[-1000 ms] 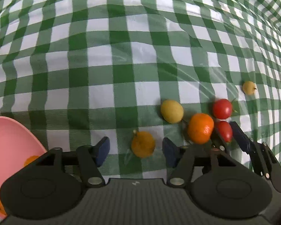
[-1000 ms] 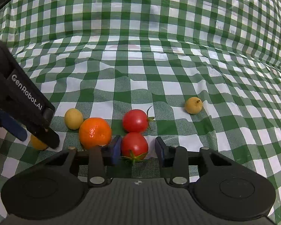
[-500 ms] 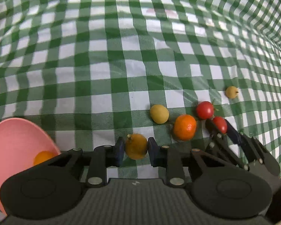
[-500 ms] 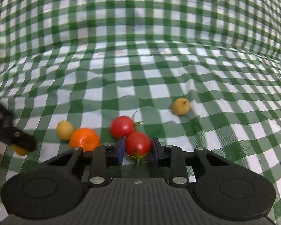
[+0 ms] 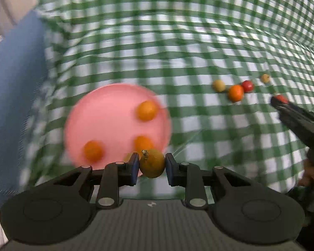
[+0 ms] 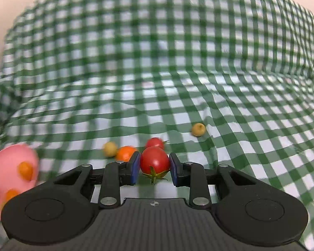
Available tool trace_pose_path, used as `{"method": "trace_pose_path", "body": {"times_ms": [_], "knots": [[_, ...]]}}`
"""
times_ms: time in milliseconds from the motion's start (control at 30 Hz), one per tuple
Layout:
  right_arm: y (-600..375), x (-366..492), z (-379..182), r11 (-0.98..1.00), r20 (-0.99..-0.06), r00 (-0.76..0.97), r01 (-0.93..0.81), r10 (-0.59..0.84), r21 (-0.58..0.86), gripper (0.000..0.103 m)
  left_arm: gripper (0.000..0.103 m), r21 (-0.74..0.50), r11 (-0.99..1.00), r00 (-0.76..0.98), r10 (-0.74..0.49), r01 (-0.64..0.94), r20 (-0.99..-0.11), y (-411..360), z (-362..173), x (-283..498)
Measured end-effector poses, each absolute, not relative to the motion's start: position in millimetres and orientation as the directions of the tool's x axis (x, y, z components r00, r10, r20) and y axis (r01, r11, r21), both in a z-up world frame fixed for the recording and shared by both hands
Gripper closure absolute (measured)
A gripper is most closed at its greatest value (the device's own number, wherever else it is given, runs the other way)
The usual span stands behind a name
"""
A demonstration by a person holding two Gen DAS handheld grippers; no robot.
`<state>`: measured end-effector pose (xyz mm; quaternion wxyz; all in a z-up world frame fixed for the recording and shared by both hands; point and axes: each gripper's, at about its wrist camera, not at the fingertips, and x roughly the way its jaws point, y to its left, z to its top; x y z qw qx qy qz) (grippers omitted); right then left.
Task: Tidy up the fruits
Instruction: 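Carry the plum and tomato over the pink plate and open both tools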
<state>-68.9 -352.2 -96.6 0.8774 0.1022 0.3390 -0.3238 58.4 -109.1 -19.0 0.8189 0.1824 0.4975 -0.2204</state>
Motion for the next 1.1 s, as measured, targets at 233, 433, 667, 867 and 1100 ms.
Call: {"method": "trace_pose_path", "body": {"times_ms": [233,433,667,867,1100], "knots": [[-259,-107,-60,0.826,-0.647,0.618,0.562,-0.447,-0.034,0.072,0.073,0.099,0.87,0.467,-0.161,0.483,-0.87,-49,-6,17],[-178,-131,-24,0.901,-0.642,0.681,0.431,-0.352,-0.038,0.072,0.073,0.049,0.886,0.484,-0.205,0.461,-0.85,-3,10,-11],[-122,-140,10,0.935,-0.609,0.727,0.347,-0.317,-0.074,0.072,0.073,-0.018,0.905,0.532,-0.265,0.425,-0.804,37,31,-34],[-103,-146,21,0.937,-0.611,0.725,0.337,-0.317,-0.085,0.072,0.073,-0.069,0.909,0.544,-0.306,0.411,-0.781,61,41,-48],[-88,-150,31,0.936,-0.591,0.733,0.33,-0.337,-0.124,0.072,0.073,-0.106,0.908,0.555,-0.336,0.404,-0.761,76,47,-53]]}}
